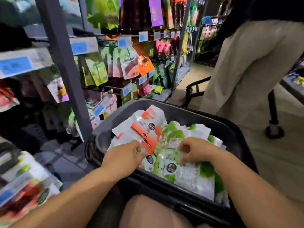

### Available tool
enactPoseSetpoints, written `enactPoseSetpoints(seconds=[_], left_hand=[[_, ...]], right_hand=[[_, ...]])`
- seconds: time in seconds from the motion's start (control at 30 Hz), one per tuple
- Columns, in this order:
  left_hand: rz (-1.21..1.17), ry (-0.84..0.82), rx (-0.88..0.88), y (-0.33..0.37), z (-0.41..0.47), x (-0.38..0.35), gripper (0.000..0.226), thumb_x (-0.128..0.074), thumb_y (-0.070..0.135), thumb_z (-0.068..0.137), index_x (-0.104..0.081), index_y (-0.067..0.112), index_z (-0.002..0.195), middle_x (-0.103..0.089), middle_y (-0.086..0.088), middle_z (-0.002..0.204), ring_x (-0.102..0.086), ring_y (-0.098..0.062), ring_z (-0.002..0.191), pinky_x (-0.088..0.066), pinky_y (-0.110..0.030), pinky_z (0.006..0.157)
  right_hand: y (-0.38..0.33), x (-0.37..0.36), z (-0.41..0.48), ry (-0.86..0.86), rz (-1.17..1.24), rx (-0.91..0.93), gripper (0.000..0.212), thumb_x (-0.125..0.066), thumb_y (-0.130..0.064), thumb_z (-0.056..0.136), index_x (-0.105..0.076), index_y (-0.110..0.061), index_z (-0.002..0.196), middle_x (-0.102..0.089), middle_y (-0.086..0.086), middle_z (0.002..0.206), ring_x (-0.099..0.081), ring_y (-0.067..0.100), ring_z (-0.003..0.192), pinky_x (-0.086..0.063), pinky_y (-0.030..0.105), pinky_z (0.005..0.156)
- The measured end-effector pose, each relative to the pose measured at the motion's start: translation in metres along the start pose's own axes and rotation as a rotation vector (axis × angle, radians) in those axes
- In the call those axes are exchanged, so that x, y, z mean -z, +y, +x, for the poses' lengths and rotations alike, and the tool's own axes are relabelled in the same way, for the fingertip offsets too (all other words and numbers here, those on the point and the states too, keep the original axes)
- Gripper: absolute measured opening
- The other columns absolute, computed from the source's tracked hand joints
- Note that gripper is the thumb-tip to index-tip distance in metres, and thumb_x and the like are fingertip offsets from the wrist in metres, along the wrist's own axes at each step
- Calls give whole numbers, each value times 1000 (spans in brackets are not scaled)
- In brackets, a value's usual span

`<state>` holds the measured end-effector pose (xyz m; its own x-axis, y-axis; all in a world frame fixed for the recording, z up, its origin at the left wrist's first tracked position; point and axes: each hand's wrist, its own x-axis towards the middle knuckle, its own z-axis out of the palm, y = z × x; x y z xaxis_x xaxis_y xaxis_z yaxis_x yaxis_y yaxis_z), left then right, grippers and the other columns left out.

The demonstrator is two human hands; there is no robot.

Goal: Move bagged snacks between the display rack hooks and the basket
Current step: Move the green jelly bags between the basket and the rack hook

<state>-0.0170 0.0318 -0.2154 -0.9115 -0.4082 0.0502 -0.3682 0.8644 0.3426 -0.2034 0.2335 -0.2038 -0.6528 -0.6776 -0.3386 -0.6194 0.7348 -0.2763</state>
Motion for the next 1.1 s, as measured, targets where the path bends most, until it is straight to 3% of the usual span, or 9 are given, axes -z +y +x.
enactPoseSetpoints(seconds=[0.2,0.3,0.47,0.63,0.73,0.87,0.93,1.0,1.1], left_hand=[[35,-6,20,-1,0,-5,37,-40,63,93,-51,28,93,-69,10,91,-61,-17,90,-44,-32,75],[34,-23,15,-2,0,-8,36,-39,63,93,-51,29,92,-69,11,90,-61,-16,89,-43,-32,74],[35,-27,0,1,-3,-8,36,-39,63,94,-51,28,93,-67,10,88,-59,-15,86,-37,-32,69],[-46,-83,14,2,-3,-4,36,-39,67,92,-50,33,93,-58,13,76,-54,-11,82,-34,-31,67],[-210,-93,41,6,-4,2,34,-42,62,94,-55,31,97,-61,12,75,-55,-5,75,-38,-26,64],[-730,6,114,14,-3,8,27,-53,51,94,-53,25,89,-54,10,64,-52,-1,52,-39,-18,57],[-1018,13,166,16,-2,11,30,-56,55,91,-58,27,100,-62,4,77,-59,-12,66,-51,-31,68],[-1180,69,183,13,-3,17,31,-57,56,90,-59,36,114,-70,5,105,-66,-20,95,-54,-46,89],[-1293,224,201,2,-4,30,21,-59,37,96,-62,32,116,-71,12,112,-66,-12,108,-48,-45,102]], right_hand=[[-6,2,-16,-107,-127,-168,60,-76,-64,71,-56,-26,113,-53,-10,104,-52,14,95,-44,28,80],[-3,1,-16,-148,-82,-152,59,-73,-62,76,-63,-13,108,-64,-3,102,-56,15,87,-45,30,75],[5,5,-18,-3,185,-115,43,-67,-49,88,-63,-8,100,-63,4,88,-56,17,78,-45,33,71],[1,4,-15,191,675,-57,22,-68,-34,92,-67,-13,91,-65,15,83,-61,22,71,-52,41,68],[-15,4,-12,306,893,-20,16,-64,-25,95,-62,-18,81,-64,7,74,-60,23,64,-50,39,61],[-45,10,-8,340,1114,47,12,-62,-20,96,-61,-14,87,-65,11,78,-61,26,68,-49,43,68],[-65,11,-4,335,1198,71,10,-59,-18,97,-59,-10,92,-65,15,82,-62,26,70,-50,43,69],[-87,9,3,359,1241,107,12,-62,-23,96,-57,-12,95,-64,17,90,-62,28,75,-51,47,73],[-114,3,11,510,991,137,26,-70,-40,87,-49,-34,101,-64,2,98,-64,18,83,-52,38,74]])
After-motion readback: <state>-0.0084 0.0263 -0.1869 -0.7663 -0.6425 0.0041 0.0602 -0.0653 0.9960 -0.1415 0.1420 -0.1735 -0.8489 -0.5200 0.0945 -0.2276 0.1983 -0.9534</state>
